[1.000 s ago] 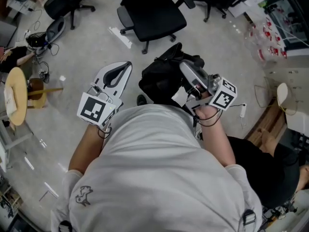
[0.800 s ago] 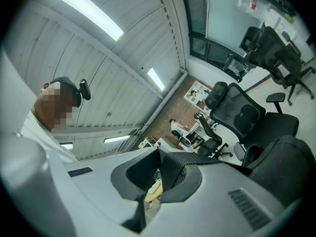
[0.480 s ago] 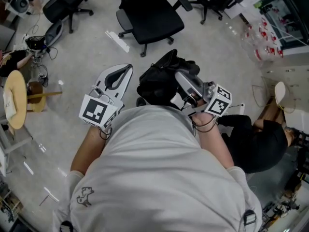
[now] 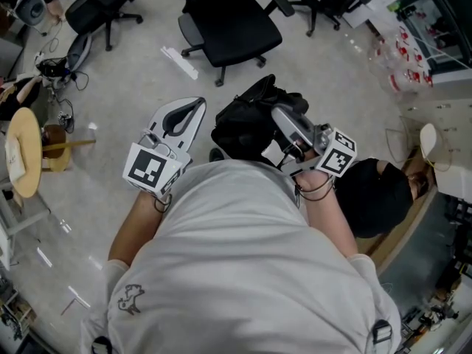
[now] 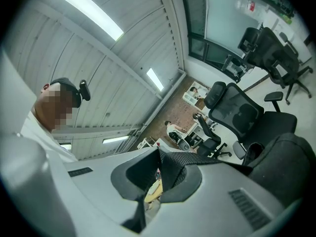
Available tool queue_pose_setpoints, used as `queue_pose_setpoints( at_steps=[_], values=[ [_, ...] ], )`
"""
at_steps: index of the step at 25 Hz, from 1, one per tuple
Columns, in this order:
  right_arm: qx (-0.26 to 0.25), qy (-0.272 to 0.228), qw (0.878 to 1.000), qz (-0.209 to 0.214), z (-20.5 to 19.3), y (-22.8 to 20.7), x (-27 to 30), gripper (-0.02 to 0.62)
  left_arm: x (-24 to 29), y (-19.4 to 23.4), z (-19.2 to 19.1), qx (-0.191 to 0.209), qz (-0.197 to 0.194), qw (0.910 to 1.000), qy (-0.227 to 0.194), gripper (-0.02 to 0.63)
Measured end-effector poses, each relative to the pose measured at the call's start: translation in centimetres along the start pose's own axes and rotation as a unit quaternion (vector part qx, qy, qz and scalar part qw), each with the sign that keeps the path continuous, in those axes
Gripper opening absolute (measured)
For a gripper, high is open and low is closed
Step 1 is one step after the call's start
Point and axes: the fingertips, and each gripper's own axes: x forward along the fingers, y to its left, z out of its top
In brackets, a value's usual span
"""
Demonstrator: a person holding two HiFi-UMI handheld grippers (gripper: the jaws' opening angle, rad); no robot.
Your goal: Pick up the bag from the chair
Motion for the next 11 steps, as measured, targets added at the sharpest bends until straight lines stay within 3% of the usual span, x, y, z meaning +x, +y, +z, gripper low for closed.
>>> queue_pose_setpoints(
  at_steps=[11],
  values=[
    [-0.004, -0.001, 1.000, 0.001, 0.62, -0.28, 0.21, 0.032, 0.34, 0.18, -0.21, 0.001, -0.002, 1.0000, 0.002, 0.012]
  ],
)
